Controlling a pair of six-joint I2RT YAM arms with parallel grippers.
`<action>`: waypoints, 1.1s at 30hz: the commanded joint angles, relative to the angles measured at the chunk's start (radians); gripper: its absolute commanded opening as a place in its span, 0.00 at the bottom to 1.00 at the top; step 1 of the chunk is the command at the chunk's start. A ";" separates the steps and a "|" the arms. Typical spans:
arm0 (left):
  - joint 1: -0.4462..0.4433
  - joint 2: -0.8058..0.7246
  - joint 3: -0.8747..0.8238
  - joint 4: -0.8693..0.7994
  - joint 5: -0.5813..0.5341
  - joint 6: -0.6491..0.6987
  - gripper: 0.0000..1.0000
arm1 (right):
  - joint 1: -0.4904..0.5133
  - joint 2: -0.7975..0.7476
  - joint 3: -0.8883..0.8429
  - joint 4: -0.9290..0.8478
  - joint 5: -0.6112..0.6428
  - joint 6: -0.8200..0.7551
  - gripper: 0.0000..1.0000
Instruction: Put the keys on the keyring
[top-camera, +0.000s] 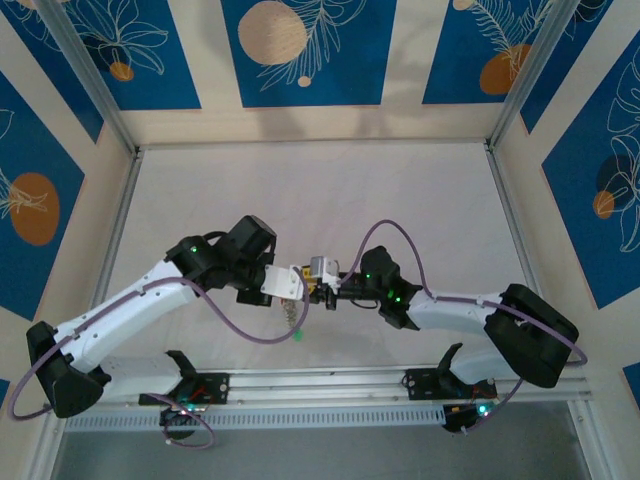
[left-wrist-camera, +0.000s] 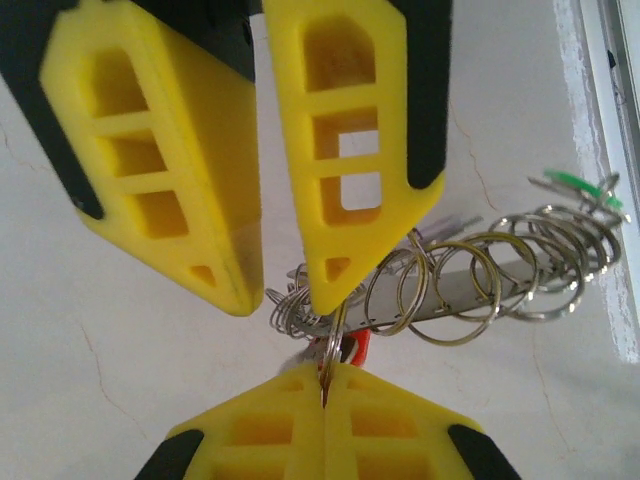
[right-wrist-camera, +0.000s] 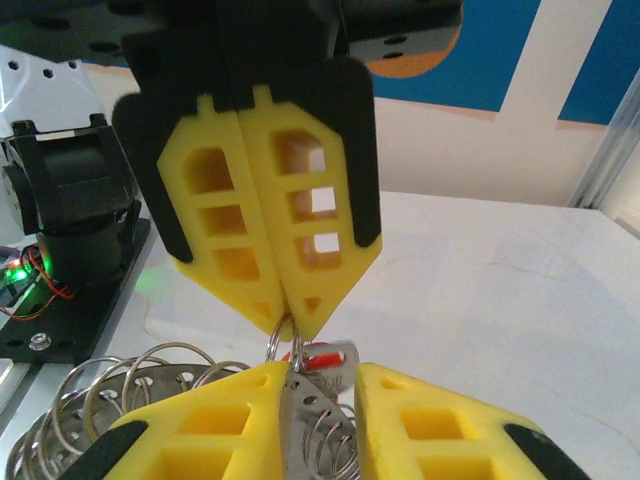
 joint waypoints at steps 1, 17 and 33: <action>-0.008 -0.001 0.039 -0.006 -0.011 -0.009 0.00 | 0.011 0.013 0.020 0.026 -0.033 0.012 0.26; -0.008 -0.009 0.032 0.021 0.027 -0.033 0.00 | 0.012 -0.007 0.027 -0.041 -0.077 0.009 0.28; -0.008 -0.008 0.031 0.051 0.081 -0.060 0.00 | 0.031 0.033 0.071 -0.070 0.010 -0.013 0.13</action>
